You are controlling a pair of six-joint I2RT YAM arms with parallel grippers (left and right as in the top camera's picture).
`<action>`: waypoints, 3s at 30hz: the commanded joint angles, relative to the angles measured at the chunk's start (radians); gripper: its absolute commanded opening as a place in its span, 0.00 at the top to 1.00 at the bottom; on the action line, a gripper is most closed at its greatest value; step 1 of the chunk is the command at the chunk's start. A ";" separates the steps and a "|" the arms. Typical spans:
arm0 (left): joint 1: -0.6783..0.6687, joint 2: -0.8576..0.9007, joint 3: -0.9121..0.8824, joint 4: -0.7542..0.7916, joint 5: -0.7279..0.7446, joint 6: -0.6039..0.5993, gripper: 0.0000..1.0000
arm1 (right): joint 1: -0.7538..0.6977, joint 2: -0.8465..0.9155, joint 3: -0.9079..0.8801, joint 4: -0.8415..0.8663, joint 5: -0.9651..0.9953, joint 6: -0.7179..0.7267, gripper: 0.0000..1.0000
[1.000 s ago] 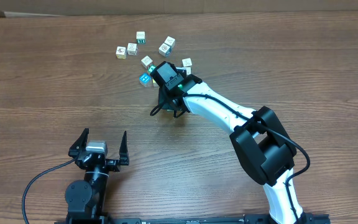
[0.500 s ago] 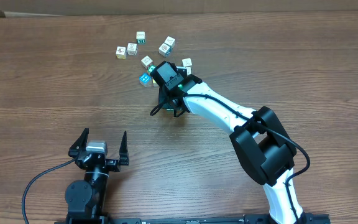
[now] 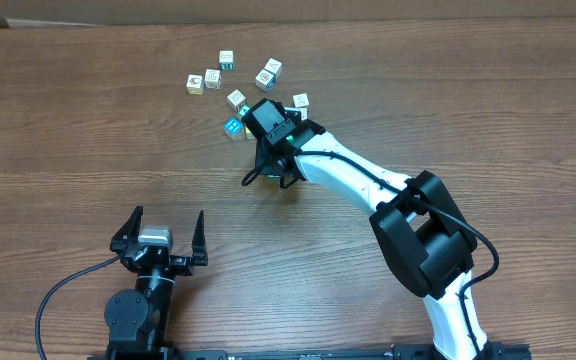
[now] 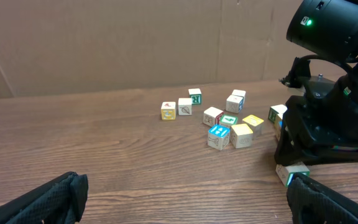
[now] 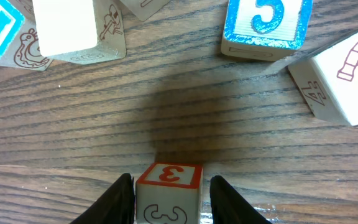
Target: Form a circle
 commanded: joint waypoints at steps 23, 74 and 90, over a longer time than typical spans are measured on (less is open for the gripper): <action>-0.001 -0.011 -0.004 -0.001 -0.003 0.012 0.00 | 0.006 0.017 -0.005 0.018 0.005 -0.039 0.39; -0.001 -0.011 -0.004 -0.001 -0.003 0.012 0.00 | -0.227 0.344 0.647 -0.205 0.006 -0.466 0.28; -0.001 -0.011 -0.004 -0.001 -0.003 0.012 0.01 | -0.233 0.364 0.582 -0.102 0.010 -0.470 0.46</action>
